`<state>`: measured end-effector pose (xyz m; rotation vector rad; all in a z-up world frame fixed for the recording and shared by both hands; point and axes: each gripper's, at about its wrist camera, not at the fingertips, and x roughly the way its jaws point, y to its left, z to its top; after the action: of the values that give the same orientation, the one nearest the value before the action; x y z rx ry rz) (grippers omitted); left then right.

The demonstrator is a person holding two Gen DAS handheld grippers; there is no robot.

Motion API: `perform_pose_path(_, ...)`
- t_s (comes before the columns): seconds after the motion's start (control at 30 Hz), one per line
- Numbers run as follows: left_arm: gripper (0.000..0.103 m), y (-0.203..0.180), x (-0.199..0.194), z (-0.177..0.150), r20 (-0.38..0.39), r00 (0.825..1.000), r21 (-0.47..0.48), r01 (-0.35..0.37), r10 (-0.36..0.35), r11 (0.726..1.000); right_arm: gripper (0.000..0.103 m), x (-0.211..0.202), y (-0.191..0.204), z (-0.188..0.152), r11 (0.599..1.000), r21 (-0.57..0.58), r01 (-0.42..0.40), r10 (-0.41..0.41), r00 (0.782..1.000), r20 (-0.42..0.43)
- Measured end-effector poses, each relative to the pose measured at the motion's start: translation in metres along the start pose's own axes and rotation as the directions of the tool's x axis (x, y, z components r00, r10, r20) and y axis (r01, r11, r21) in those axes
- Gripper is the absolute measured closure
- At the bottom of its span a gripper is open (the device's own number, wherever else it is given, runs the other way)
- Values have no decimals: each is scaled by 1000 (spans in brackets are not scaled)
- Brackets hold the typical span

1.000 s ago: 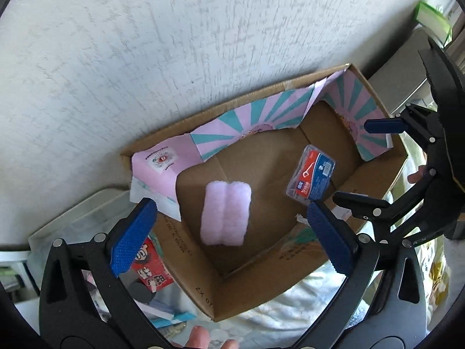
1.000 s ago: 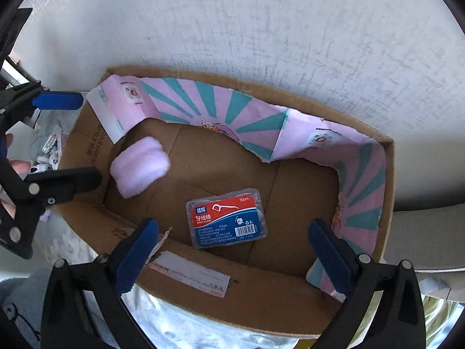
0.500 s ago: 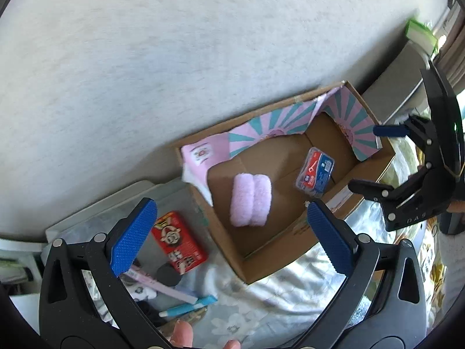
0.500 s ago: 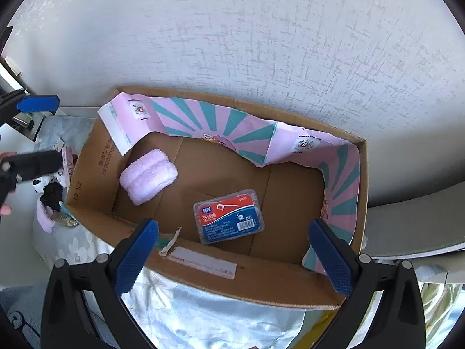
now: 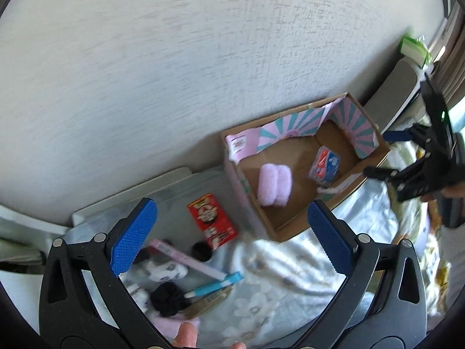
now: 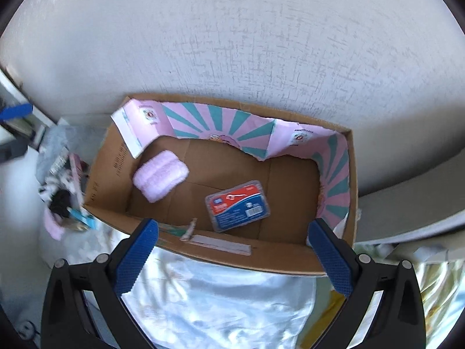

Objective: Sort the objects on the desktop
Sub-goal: 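Move both tools back from the cardboard box toward the items on the cloth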

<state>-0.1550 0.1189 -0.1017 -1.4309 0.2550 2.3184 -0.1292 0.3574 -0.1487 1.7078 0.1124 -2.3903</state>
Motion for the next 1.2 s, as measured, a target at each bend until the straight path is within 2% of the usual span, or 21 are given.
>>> perform_pose_path(0.07,0,5,-6,-7,12,1000,-3,-14,14,1000,0,-5,2,-1,1000,29,-6,6,1000,-2)
perform_pose_path(0.23,0,12,-17,-29,25,999,-32,45,-44,998,0,-13,13,-5,999,39,-10,10,1000,1)
perform_pose_path(0.37,0,15,-28,-40,31,999,-24,33,-32,999,0,-16,18,-9,997,61,-56,57,998,-13)
perform_pose_path(0.43,0,21,-34,-44,39,999,-41,20,-18,999,0,-17,24,-11,994,50,-92,93,996,-14)
perform_pose_path(0.5,0,28,-41,-48,60,998,-67,-1,5,998,0,-17,32,-12,995,32,-95,97,994,-52)
perform_pose_path(0.6,0,44,-50,-54,70,996,-112,-40,48,993,0,-18,43,-13,1000,-3,-31,31,997,-72)
perform_pose_path(0.7,0,57,-56,-62,58,997,-145,-41,50,989,0,-19,51,-13,999,-37,29,-31,997,-69)
perform_pose_path(0.77,0,66,-62,-67,64,996,-175,-49,61,983,0,-22,52,-12,999,-39,1,-3,999,-52)
perform_pose_path(0.87,0,77,-74,-76,72,988,-217,-116,134,969,0,-31,56,-7,998,-27,-56,56,998,-7)
perform_pose_path(1.03,0,94,-94,-92,102,973,-251,-178,209,951,0,-38,76,4,995,-72,-64,66,998,15)
perform_pose_path(1.2,0,110,-101,-105,97,971,-282,-183,218,942,0,-41,103,14,988,-137,-76,80,997,18)
